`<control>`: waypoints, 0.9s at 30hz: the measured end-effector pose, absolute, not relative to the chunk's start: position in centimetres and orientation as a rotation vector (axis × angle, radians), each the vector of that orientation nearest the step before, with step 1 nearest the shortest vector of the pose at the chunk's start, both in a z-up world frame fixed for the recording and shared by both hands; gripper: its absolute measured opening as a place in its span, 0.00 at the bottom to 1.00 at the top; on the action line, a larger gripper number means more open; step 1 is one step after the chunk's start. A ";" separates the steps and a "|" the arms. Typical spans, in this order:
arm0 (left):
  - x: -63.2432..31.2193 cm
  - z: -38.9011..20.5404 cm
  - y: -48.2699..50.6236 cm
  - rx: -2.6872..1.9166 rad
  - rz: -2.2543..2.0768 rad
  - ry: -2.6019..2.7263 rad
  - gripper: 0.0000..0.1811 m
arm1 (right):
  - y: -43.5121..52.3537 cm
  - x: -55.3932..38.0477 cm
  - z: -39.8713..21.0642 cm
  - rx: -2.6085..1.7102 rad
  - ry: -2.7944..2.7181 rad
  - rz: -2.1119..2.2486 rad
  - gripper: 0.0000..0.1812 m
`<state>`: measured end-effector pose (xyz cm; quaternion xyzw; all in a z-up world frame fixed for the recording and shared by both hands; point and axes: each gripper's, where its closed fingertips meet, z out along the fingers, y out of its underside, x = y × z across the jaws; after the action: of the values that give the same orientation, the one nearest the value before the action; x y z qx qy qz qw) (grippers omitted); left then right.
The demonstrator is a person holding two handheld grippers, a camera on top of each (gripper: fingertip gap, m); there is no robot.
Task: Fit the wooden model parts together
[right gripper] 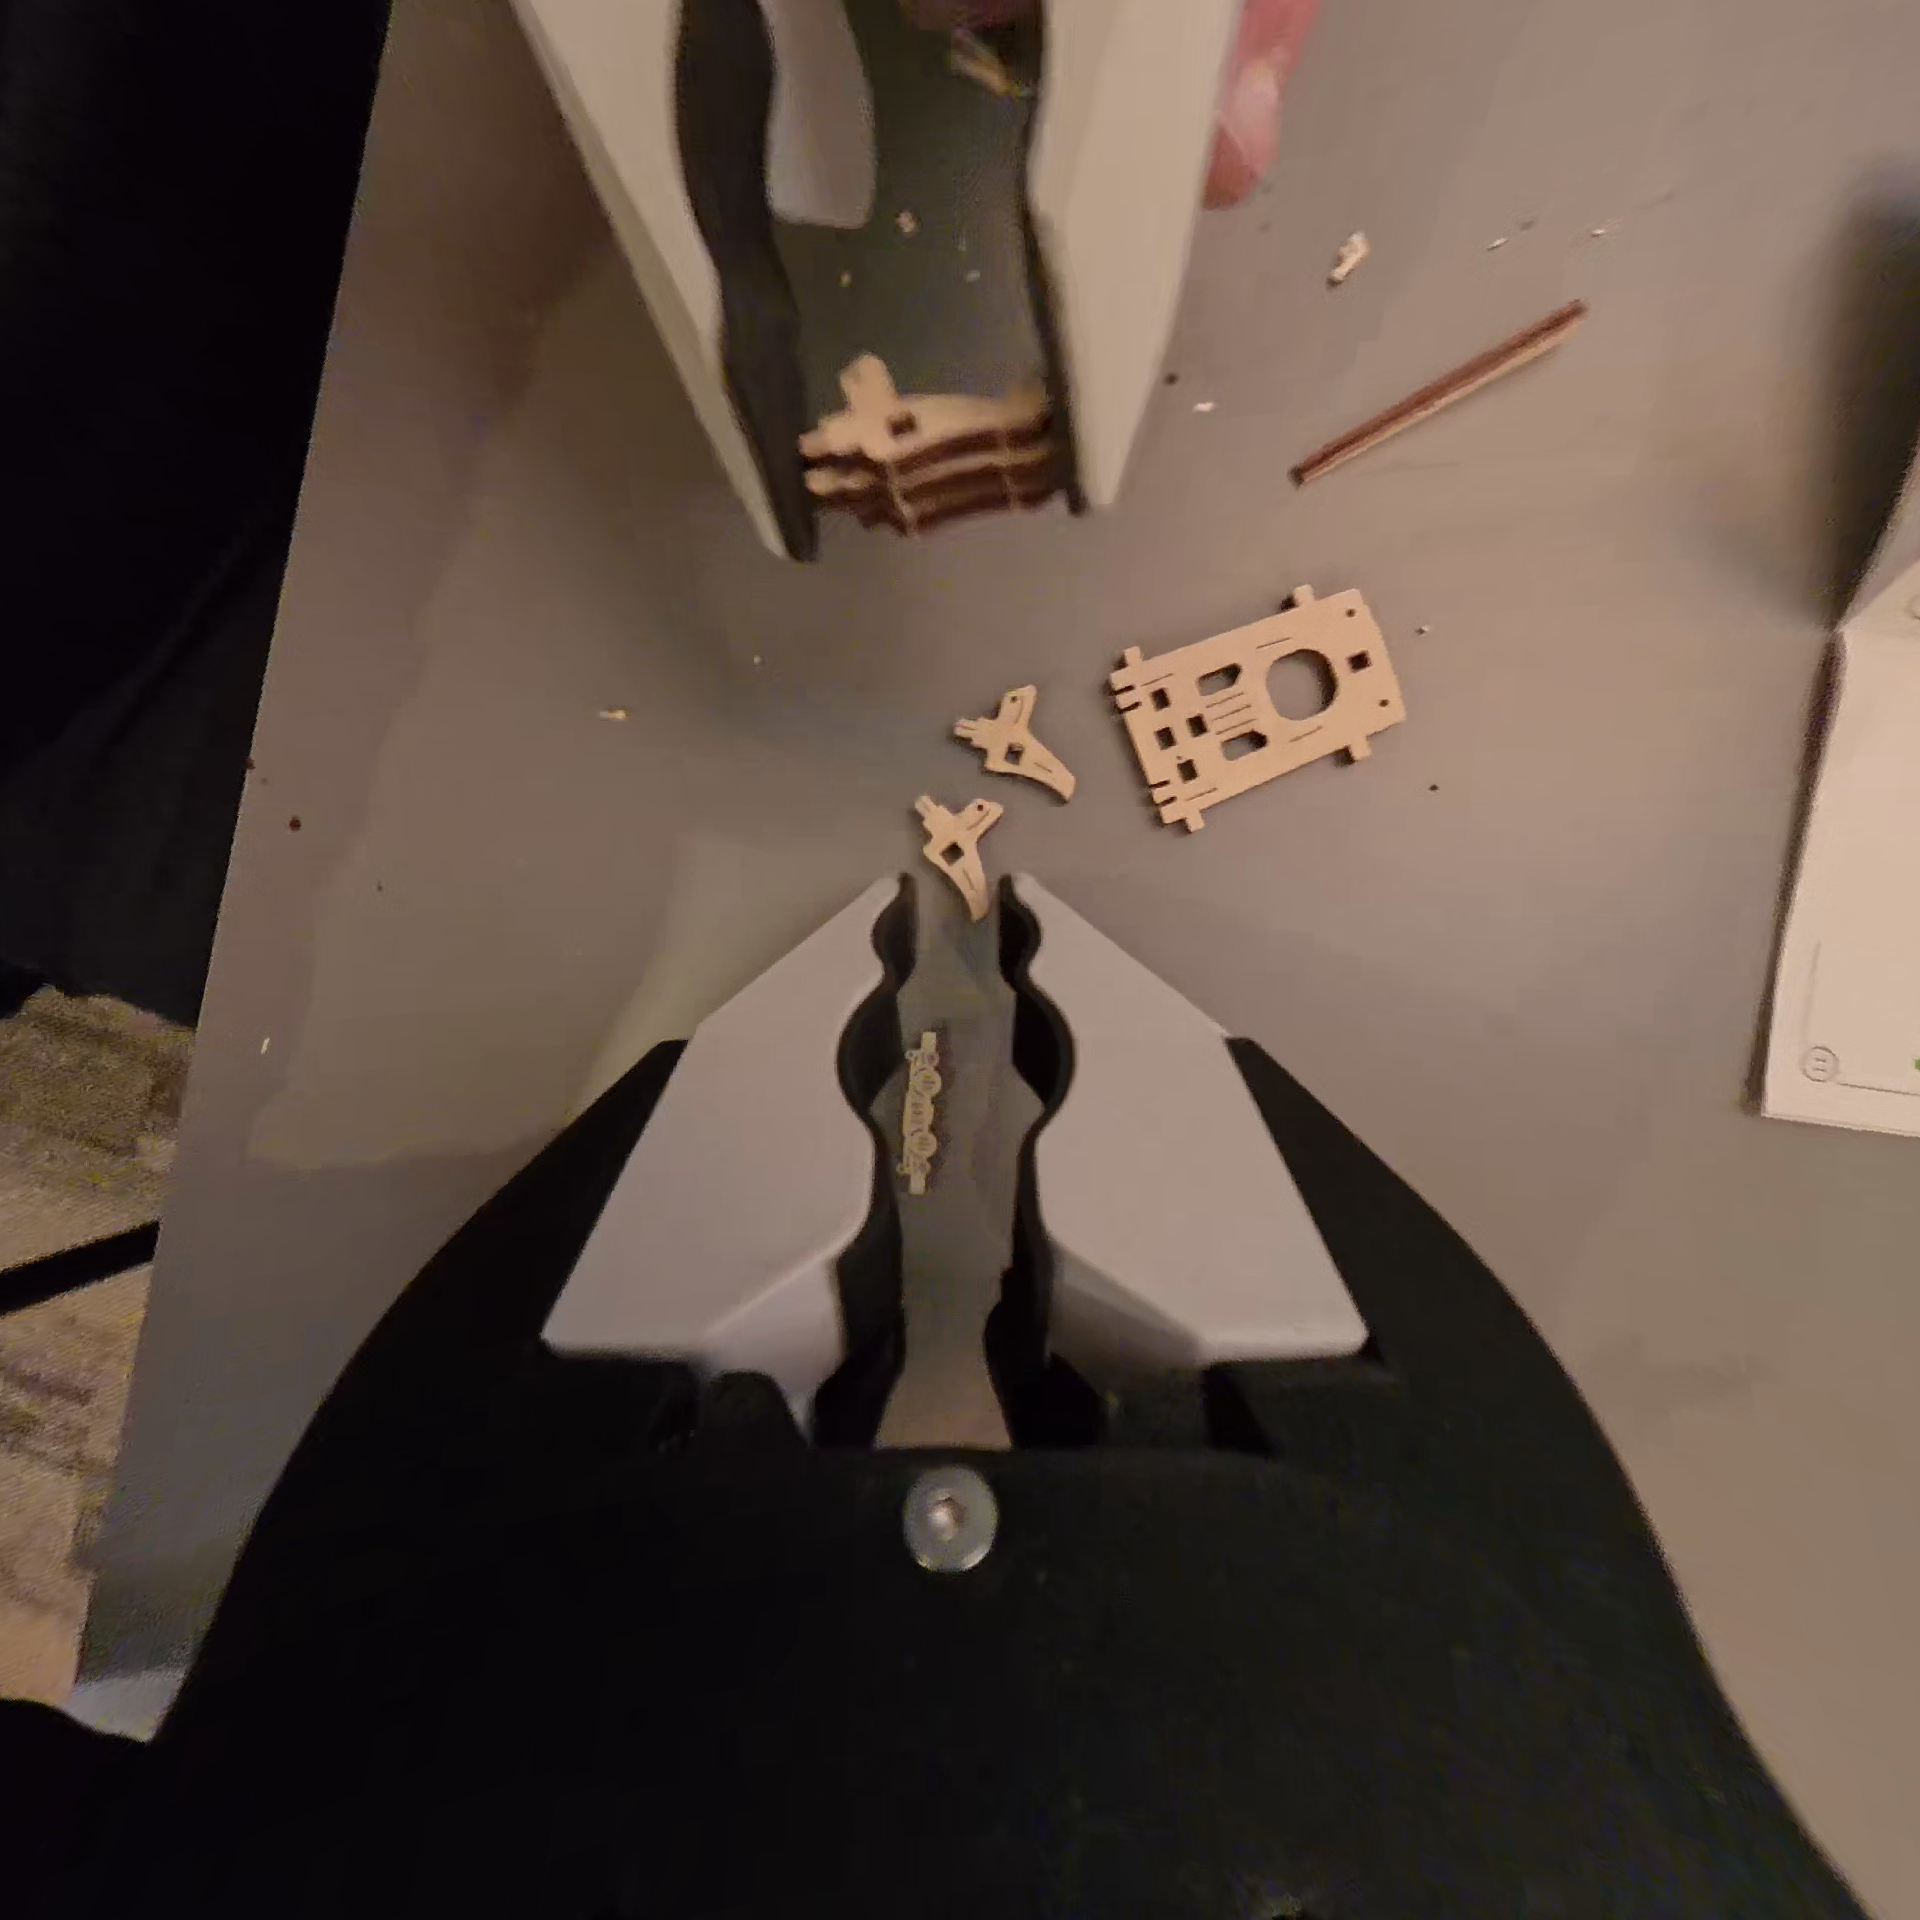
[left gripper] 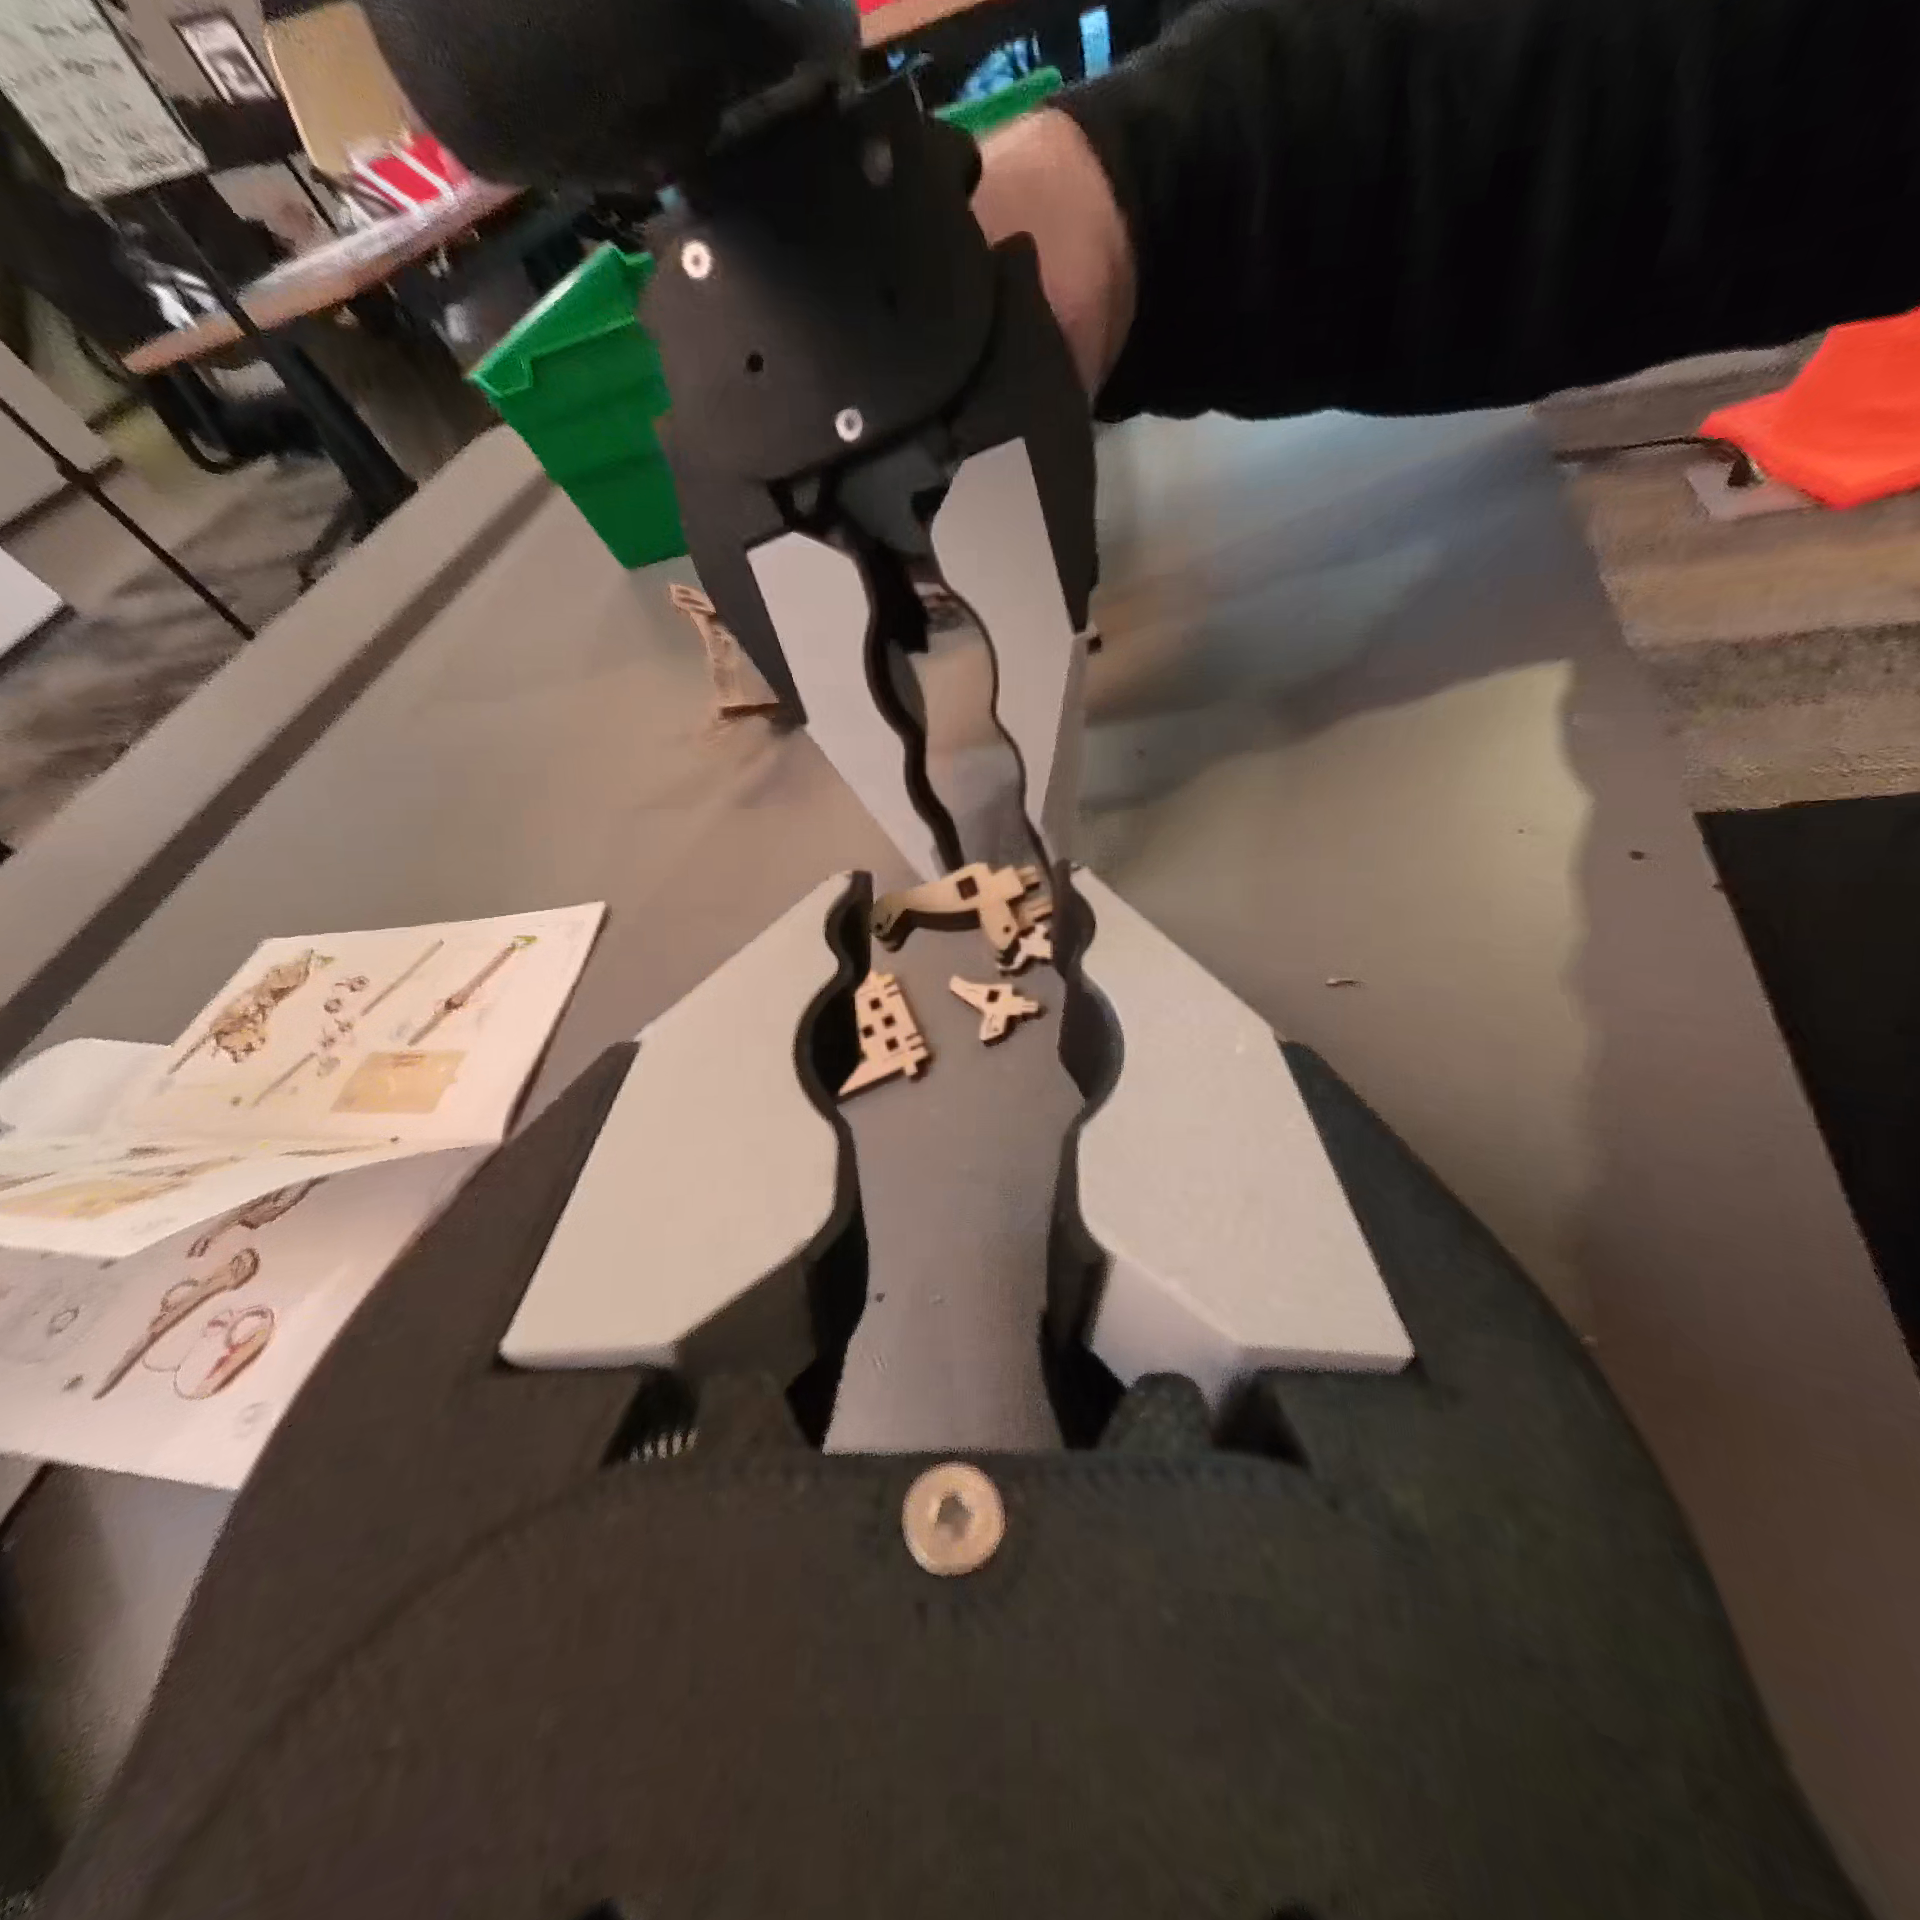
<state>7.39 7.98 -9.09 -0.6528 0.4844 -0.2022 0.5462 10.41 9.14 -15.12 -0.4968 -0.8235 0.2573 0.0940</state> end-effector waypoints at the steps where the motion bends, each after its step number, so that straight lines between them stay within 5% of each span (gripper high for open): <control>1: 7.2 -8.9 8.1 -1.532 -0.462 1.143 0.18 | 9.3 10.2 -14.9 -1.499 -2.409 0.775 0.12; 16: 9.6 -7.9 8.0 -1.288 -0.080 1.413 0.18 | 7.6 7.9 -8.0 -1.961 -1.591 1.567 0.17; 21: 10.4 -7.8 8.3 -1.238 -0.013 1.456 0.18 | 7.0 8.1 -7.9 -1.982 -1.511 1.638 0.06; 27: 9.8 -8.3 9.4 -1.377 -0.073 1.402 0.25 | 8.6 9.7 -7.6 -1.999 -1.338 1.649 0.05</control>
<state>9.79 9.35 -8.25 -0.5827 0.5932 -0.0311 0.5546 9.72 8.62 -7.58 -0.6812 -0.4559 0.5617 0.1122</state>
